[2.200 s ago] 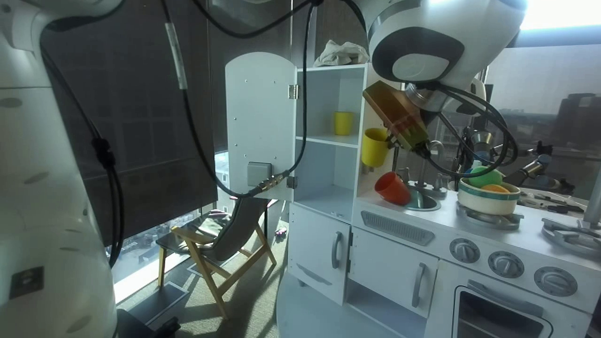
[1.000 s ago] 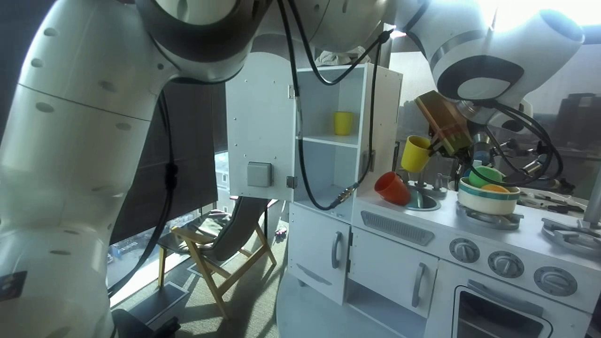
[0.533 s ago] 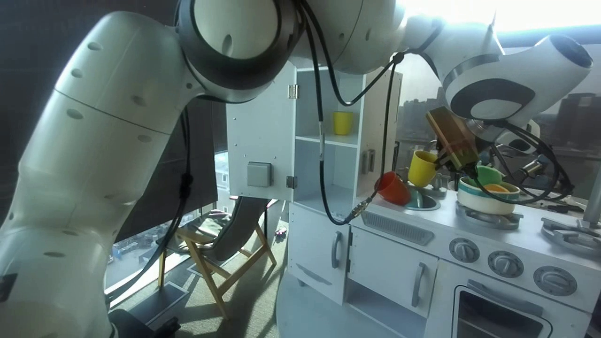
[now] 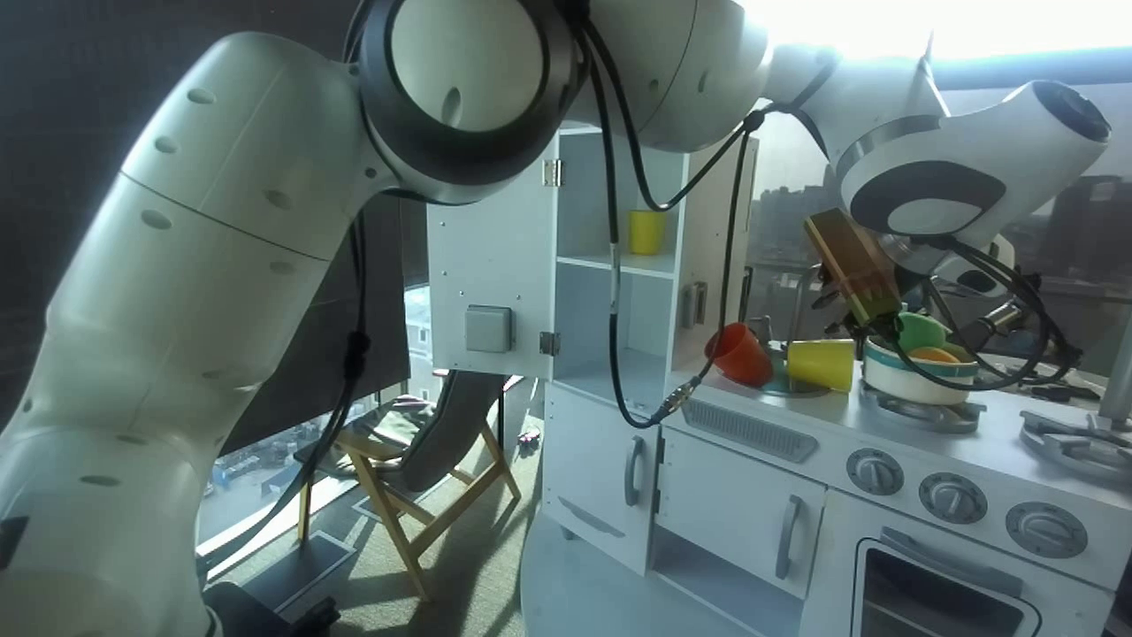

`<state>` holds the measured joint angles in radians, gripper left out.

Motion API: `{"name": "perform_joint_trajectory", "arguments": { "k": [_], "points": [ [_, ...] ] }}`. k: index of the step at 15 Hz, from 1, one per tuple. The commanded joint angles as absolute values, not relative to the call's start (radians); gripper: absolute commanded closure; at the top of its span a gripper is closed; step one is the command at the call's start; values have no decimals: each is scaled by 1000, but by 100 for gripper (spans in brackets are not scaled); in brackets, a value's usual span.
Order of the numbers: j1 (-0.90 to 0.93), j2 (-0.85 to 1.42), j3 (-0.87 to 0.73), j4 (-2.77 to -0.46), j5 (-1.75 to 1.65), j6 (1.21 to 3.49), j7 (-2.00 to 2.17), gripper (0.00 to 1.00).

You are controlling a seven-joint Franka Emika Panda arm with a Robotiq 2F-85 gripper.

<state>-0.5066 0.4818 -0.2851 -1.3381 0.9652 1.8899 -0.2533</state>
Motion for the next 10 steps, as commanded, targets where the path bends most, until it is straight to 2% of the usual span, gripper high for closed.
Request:
{"name": "perform_joint_trajectory", "arguments": {
  "k": [1, 3, 5, 10],
  "points": [
    [-495, 440, -306, -1368, 938, 1912, -246, 27],
    [-472, 394, -322, -1424, 897, 1947, -253, 12],
    [-447, 352, -334, -1471, 840, 1981, -247, 1],
    [-366, 215, -351, -1635, 680, 2109, -220, 0]
  ]
}}
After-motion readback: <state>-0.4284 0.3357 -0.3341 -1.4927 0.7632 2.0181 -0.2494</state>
